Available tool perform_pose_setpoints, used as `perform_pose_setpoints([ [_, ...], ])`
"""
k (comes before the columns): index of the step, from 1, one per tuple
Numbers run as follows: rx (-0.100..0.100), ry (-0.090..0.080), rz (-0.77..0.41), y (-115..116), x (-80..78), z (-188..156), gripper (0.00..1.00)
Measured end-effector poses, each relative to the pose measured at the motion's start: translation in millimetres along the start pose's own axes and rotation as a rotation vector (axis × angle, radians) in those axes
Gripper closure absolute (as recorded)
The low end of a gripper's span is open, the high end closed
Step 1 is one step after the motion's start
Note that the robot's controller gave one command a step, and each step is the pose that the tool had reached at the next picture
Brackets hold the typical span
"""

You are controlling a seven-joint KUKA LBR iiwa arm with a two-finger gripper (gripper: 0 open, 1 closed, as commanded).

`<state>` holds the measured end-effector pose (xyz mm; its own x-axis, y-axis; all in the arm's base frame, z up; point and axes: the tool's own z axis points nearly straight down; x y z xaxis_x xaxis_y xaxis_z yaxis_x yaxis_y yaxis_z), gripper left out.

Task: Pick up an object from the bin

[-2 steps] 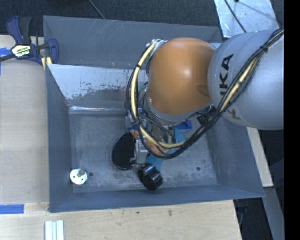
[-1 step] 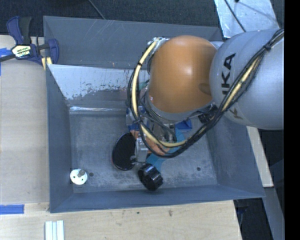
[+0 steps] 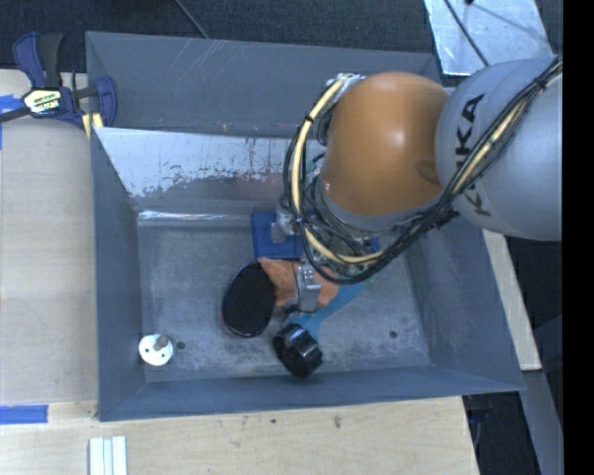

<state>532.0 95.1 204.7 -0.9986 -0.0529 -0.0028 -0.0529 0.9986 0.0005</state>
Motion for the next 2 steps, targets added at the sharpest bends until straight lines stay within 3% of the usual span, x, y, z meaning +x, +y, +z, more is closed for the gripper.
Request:
perform_pose_setpoints([
  [1,0.002,-0.001,0.069,-15,-14.4,10,0.0],
  [2,0.0,-0.001,0.032,-25,14.0,44,0.0],
])
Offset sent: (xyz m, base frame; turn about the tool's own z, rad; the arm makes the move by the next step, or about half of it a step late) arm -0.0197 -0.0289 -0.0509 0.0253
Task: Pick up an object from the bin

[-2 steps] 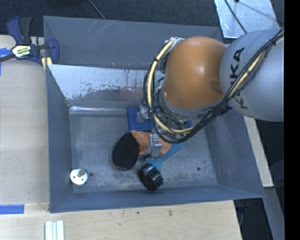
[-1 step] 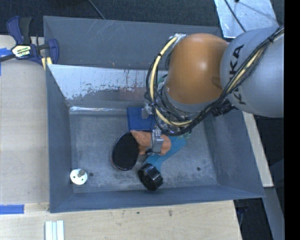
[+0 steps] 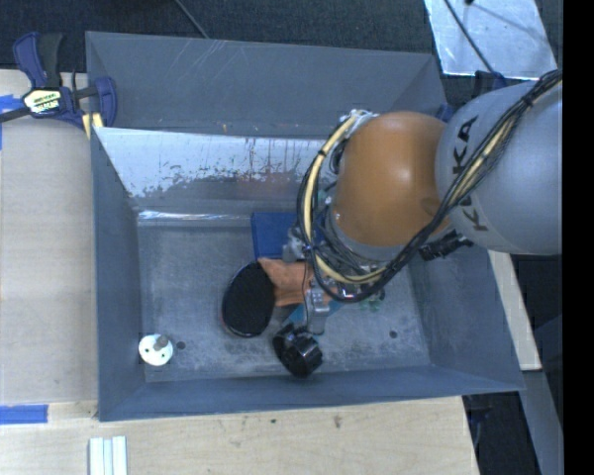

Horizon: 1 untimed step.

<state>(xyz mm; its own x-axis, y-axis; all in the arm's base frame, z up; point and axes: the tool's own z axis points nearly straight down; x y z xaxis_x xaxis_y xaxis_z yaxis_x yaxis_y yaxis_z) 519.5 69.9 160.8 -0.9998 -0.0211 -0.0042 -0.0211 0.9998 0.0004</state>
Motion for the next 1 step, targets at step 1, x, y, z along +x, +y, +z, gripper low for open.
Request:
perform_pose_setpoints([
  [1,0.001,0.004,0.102,-1.2,-0.3,23.8,0.0],
])
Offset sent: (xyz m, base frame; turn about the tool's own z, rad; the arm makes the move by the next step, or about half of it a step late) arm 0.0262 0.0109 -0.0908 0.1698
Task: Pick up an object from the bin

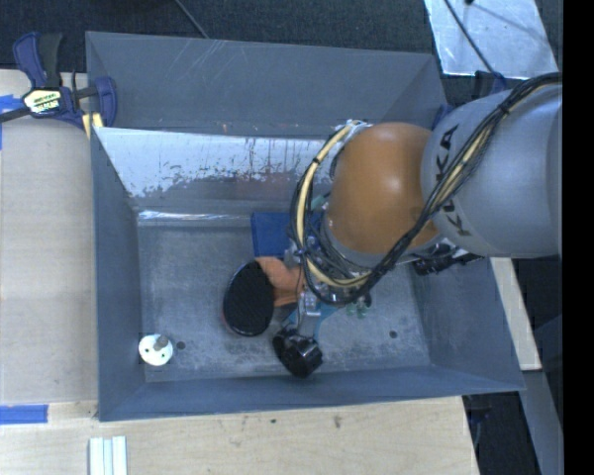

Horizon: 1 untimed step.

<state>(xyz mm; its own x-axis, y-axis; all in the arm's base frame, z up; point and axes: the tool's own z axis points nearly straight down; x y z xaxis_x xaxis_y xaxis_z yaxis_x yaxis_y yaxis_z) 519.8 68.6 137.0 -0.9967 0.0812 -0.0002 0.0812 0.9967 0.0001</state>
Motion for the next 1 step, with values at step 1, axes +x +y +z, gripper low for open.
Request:
perform_pose_setpoints([
  [1,-0.002,-0.008,0.068,13.9,-27.0,65.3,1.0],
])
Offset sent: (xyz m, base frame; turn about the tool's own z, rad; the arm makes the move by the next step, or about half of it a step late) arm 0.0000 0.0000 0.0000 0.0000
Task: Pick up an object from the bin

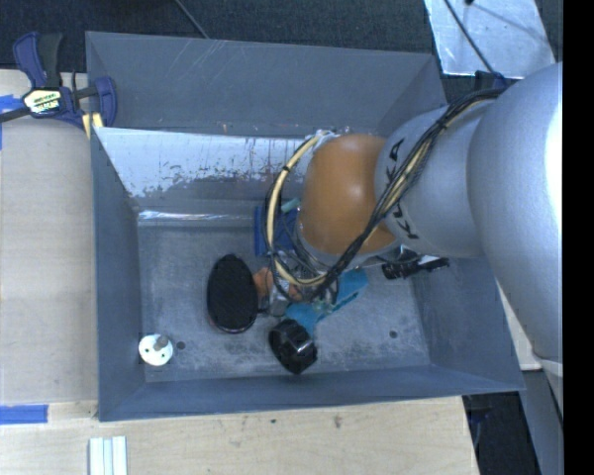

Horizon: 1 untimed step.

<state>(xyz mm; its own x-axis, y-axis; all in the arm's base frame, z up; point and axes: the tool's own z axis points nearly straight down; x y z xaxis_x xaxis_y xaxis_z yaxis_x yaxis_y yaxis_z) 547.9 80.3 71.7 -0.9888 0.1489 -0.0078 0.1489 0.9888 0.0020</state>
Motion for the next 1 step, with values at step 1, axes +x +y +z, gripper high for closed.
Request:
perform_pose_setpoints([
  [1,0.0,0.0,0.0,0.0,0.0,0.0,1.0],
])
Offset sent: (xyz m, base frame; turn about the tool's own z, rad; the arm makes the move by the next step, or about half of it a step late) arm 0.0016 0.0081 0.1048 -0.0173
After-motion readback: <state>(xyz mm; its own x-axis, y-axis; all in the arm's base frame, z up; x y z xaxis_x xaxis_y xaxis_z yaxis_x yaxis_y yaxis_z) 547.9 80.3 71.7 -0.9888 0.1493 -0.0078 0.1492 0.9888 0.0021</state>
